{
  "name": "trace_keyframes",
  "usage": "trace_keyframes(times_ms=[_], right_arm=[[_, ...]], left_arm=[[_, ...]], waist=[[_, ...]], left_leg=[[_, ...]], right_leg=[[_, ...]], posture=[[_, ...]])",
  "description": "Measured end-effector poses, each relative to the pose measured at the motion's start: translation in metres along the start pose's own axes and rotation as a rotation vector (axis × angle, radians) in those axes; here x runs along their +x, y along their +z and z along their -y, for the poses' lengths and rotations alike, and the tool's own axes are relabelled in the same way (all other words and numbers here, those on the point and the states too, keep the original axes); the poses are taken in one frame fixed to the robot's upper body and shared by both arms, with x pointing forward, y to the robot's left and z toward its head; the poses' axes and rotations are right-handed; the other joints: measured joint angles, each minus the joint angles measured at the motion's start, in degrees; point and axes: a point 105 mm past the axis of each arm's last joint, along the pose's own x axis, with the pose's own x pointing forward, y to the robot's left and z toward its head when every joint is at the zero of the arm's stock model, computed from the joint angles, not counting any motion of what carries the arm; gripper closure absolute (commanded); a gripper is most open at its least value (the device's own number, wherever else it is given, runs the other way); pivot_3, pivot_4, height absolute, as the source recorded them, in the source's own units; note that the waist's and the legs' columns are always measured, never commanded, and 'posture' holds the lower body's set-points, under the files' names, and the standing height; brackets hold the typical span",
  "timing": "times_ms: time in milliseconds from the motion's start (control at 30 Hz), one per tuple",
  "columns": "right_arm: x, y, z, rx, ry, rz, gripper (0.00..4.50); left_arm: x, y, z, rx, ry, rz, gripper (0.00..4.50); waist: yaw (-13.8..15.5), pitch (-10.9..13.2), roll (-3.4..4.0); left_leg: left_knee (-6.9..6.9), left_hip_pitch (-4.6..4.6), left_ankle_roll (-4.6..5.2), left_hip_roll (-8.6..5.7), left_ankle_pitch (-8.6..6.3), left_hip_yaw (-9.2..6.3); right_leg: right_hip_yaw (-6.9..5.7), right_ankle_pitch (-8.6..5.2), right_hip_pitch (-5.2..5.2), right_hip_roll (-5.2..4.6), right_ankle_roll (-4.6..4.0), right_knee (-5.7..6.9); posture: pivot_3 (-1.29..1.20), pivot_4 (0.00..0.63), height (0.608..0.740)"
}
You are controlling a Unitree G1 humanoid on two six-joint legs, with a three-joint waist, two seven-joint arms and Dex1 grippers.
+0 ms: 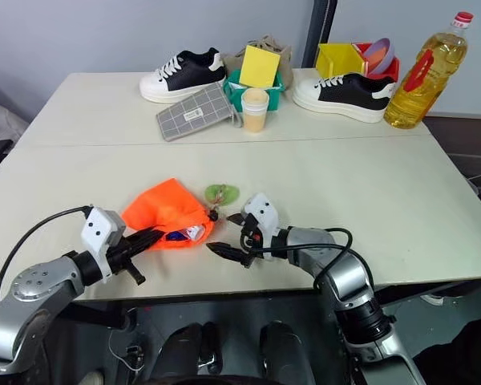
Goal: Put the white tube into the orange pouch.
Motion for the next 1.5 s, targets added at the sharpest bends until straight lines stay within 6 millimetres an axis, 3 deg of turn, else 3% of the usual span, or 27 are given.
trace_keyframes(times_ms=[200,433,533,667,767,933,1233,1333,1500], right_arm=[[0.007,0.009,0.000,-0.022,-0.022,0.020,0.01],[-0.022,0.000,0.005,-0.072,-0.017,-0.035,0.01],[-0.040,0.004,0.022,-0.106,-0.077,-0.038,0.01],[-0.037,0.012,0.040,-0.126,-0.153,-0.012,0.01],[-0.028,0.014,0.055,-0.123,-0.217,-0.001,0.00],[-0.014,0.019,0.072,-0.108,-0.291,0.014,0.00],[0.020,0.013,0.083,-0.020,-0.325,-0.017,0.00],[0.023,0.005,0.086,-0.008,-0.337,-0.048,0.83],[0.024,0.005,0.084,-0.011,-0.326,-0.046,3.46]], left_arm=[[0.008,-0.001,0.014,-0.024,-0.034,0.013,4.50],[-0.009,-0.009,0.004,-0.004,-0.018,-0.040,4.50],[-0.025,-0.018,-0.009,0.003,-0.001,-0.094,4.50],[-0.029,-0.022,-0.013,-0.003,-0.014,-0.106,4.50],[-0.029,-0.023,-0.012,-0.024,-0.033,-0.104,3.59],[-0.032,-0.019,-0.010,-0.057,-0.067,-0.085,1.10],[-0.052,-0.006,-0.020,-0.099,-0.082,-0.071,1.10],[-0.056,0.001,-0.026,-0.111,-0.063,-0.045,1.04],[-0.057,0.013,-0.034,-0.107,-0.032,0.005,1.04]], waist=[[0.07,0.00,-0.01],[0.00,0.00,-0.01],[-0.02,0.00,-0.01],[-0.03,0.00,-0.01],[-0.04,0.00,-0.01],[-0.08,0.00,0.00],[-0.09,0.01,0.01],[-0.10,0.01,0.01],[-0.14,0.01,0.01]], left_leg=[[0.01,-0.01,0.01,-0.01,0.01,0.01],[-0.03,0.00,0.00,-0.01,0.00,0.01],[-0.03,0.00,0.00,-0.01,0.00,0.00],[-0.03,0.01,0.00,0.00,-0.01,0.00],[-0.04,-0.02,-0.01,0.00,0.00,0.01],[-0.07,-0.02,-0.02,0.00,0.02,0.03],[-0.08,-0.02,-0.11,-0.01,0.07,0.05],[-0.06,-0.02,-0.14,-0.01,0.09,0.05],[-0.07,-0.01,-0.19,0.00,0.12,0.06]], right_leg=[[0.00,0.01,0.01,0.01,0.01,-0.02],[0.00,0.00,0.00,0.01,-0.01,-0.06],[-0.01,-0.05,-0.04,0.01,-0.09,-0.08],[0.00,-0.09,-0.08,0.00,-0.16,-0.09],[0.00,-0.09,-0.06,0.00,-0.16,-0.10],[0.00,-0.08,-0.05,0.00,-0.14,-0.09],[0.00,-0.07,-0.04,0.01,-0.12,-0.06],[-0.01,-0.07,-0.04,0.01,-0.12,-0.05],[0.00,-0.05,-0.02,0.01,-0.10,-0.04]], posture=[[0.00,0.150,0.740],[0.00,0.150,0.740],[0.00,0.150,0.740],[0.00,0.150,0.740],[0.00,0.150,0.740],[0.00,0.150,0.740],[0.00,0.150,0.740],[0.00,0.150,0.740],[0.00,0.150,0.740]])
